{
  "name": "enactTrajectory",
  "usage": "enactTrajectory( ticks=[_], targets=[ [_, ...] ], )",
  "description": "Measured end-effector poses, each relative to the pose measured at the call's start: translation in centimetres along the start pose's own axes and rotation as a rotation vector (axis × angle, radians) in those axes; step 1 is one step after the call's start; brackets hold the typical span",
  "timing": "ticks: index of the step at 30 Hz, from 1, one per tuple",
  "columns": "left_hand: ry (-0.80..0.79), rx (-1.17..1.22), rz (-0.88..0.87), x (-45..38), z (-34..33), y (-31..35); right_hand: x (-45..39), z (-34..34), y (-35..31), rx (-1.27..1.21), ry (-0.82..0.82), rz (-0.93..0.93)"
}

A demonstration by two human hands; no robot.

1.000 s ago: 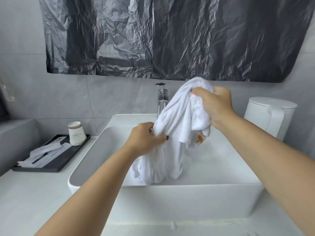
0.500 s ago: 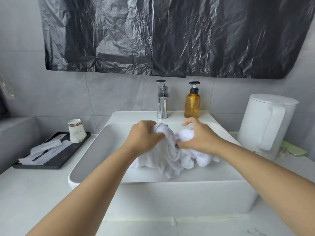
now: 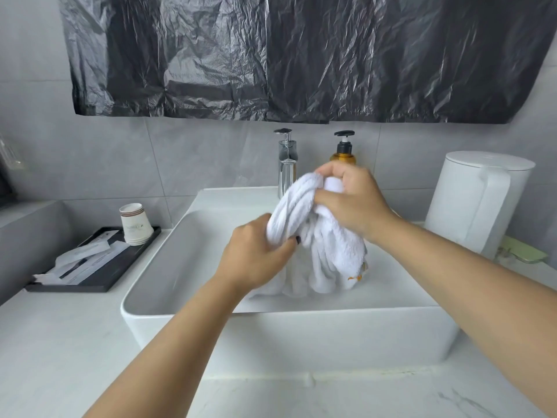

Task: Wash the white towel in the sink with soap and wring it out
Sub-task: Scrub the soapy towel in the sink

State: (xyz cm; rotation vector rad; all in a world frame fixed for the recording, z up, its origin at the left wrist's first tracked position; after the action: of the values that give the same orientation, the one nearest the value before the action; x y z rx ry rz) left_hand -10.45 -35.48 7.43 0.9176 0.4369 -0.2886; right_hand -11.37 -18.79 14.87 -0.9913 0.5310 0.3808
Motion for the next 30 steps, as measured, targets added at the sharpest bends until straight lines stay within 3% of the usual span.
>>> enactTrajectory(
  ticks=[6,9,11,13,17,20,23,25,27,28,30],
  targets=[
    [-0.081,-0.085,0.176,-0.5,-1.4,-2.5,-1.0,2.4,1.1,-0.154,0.218,-0.148],
    [-0.165,-0.093,0.285,-0.2,-2.1,-3.5,-0.9,2.1,3.0,-0.188,0.240,-0.261],
    [-0.171,0.031,0.379,0.5,-2.5,-4.4,-1.1,1.5,5.0,-0.120,0.179,-0.366],
    [-0.081,0.182,0.468,1.0,-2.1,-5.3,-0.5,0.4,7.7,-0.100,0.076,-0.534],
    [0.092,0.621,0.745,2.6,-2.7,-6.9,1.8,-0.6,10.7,-0.245,0.014,-0.776],
    [0.085,0.903,0.855,3.4,-4.7,-5.8,2.9,-1.7,8.8,-0.330,-0.005,-0.734],
    [0.033,1.005,0.822,3.3,-6.3,-4.2,3.6,-4.1,4.1,-0.348,-0.139,-0.473],
    [0.004,1.076,0.827,3.5,-7.3,-3.6,4.5,-5.6,1.3,-0.208,-0.248,-0.212],
    [0.064,1.168,0.871,4.0,-7.6,-3.9,5.1,-6.1,1.0,0.046,-0.236,-0.048],
    [0.114,1.190,0.909,4.4,-7.4,-4.4,5.2,-6.1,1.6,0.140,-0.205,-0.047],
    [0.180,1.229,0.957,4.9,-7.1,-5.1,5.4,-6.5,3.8,0.204,-0.214,-0.215]
  ],
)
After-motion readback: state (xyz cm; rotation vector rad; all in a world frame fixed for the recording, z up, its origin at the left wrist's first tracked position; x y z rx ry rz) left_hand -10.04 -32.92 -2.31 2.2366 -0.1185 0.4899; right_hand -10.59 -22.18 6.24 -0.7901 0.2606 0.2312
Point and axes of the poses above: each hand's wrist, its own x-axis away from the middle knuckle, its own z-axis out of the back of the hand, y = z × x, the point moved 10 cm from there along -x, towards the middle knuckle, and after that the axes turned 8 degrees about x, right-handed, at the moved point
